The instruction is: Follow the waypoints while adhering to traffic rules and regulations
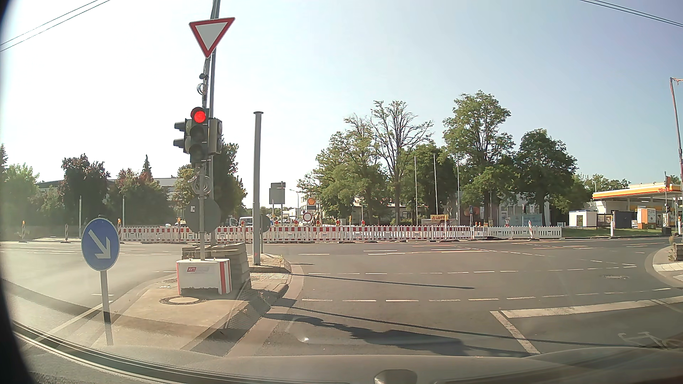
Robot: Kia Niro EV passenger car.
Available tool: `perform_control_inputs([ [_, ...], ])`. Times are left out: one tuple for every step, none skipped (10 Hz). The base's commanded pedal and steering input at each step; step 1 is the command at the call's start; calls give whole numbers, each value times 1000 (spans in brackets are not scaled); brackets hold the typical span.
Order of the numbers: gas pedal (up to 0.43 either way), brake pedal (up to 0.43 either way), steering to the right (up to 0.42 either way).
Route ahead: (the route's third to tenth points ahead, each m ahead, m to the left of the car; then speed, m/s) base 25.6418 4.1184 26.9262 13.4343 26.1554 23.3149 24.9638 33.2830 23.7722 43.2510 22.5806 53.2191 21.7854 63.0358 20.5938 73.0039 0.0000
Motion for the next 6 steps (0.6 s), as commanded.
perform_control_inputs([
  [0,402,5],
  [0,396,6],
  [0,396,6],
  [0,396,5],
  [0,396,5],
  [0,396,5],
])
